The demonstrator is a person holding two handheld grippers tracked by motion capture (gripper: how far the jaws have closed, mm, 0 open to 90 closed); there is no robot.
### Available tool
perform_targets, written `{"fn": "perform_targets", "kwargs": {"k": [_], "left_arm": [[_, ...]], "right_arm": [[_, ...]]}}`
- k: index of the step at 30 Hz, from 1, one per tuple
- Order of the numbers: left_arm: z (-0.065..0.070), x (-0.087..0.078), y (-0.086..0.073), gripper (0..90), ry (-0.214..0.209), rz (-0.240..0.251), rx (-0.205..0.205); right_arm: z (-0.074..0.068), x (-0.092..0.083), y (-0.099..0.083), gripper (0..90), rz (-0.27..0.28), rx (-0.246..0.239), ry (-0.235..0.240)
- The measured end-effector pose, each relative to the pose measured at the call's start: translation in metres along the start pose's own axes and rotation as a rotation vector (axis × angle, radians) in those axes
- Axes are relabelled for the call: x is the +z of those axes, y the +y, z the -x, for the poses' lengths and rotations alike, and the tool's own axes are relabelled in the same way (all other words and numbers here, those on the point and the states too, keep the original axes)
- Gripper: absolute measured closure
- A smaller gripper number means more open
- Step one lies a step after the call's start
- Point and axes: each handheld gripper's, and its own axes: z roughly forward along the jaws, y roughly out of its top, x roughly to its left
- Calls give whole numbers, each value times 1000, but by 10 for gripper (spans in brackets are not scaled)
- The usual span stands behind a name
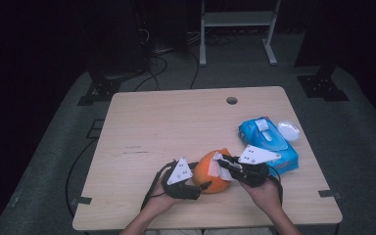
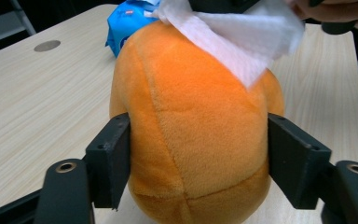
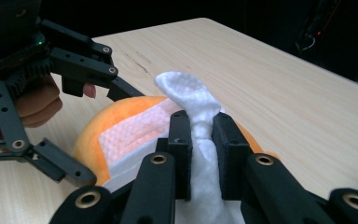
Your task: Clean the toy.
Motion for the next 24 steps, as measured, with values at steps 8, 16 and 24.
{"fn": "perform_targets", "kwargs": {"k": [8,16,24], "left_arm": [[2,-1,1,249,11,-6,-4],[0,-2,-2,320,19,-4,14],[-10,-2,-1,113,-54,16,-150]], "right_arm": [[-38,13,13,780,-1,-110,83],[12,-2,-4,780,-5,42,-34],[-3,4,-1,780,-12,26,52]]}}
